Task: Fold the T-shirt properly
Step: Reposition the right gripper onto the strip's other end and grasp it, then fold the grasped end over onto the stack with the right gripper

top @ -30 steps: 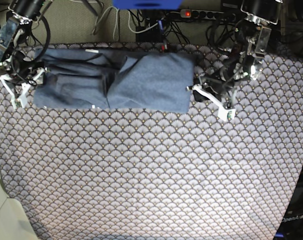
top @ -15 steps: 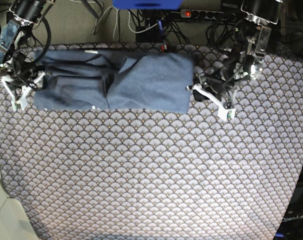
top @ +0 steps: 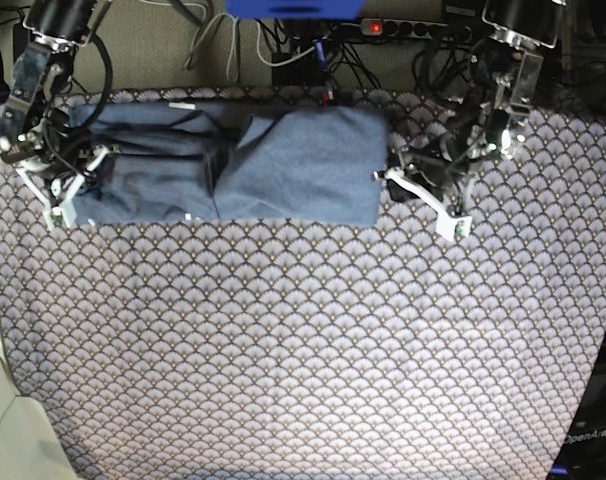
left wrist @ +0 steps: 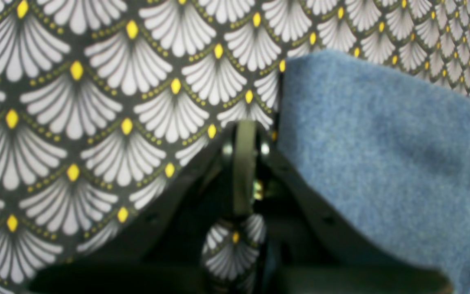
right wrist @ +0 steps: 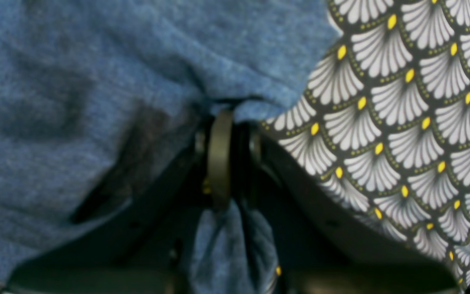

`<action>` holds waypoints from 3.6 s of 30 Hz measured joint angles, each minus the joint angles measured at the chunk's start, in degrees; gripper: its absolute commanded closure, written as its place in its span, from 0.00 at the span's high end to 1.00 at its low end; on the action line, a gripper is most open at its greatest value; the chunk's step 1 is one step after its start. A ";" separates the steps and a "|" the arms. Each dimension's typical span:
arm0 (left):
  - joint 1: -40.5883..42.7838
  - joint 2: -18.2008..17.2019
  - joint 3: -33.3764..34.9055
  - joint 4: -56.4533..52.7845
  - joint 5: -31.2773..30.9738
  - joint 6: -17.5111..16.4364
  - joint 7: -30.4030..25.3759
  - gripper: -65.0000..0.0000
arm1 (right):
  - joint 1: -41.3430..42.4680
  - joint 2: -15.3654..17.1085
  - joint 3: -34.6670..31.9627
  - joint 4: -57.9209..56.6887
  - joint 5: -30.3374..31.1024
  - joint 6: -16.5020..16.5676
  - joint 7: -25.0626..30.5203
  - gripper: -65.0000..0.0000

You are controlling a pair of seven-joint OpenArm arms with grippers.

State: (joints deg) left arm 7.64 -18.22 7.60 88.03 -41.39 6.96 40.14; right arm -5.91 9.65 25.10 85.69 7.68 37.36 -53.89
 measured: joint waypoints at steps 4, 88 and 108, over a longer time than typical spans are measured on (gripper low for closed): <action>0.50 -0.20 0.00 2.36 0.63 0.81 1.27 0.01 | -0.22 -0.24 -0.13 1.40 -0.37 0.00 -0.72 0.00; 14.71 -10.97 -19.50 11.69 0.98 0.35 1.70 0.00 | 1.99 -14.16 -36.00 25.00 16.26 2.45 -9.99 0.00; 16.33 -11.61 -19.67 12.22 1.05 0.35 1.44 0.00 | 3.69 -16.13 -43.56 9.84 15.74 2.45 -0.98 0.07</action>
State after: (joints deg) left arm 23.97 -29.82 -12.08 100.25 -40.34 7.31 41.58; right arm -2.22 -6.48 -18.46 95.53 23.42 39.81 -54.87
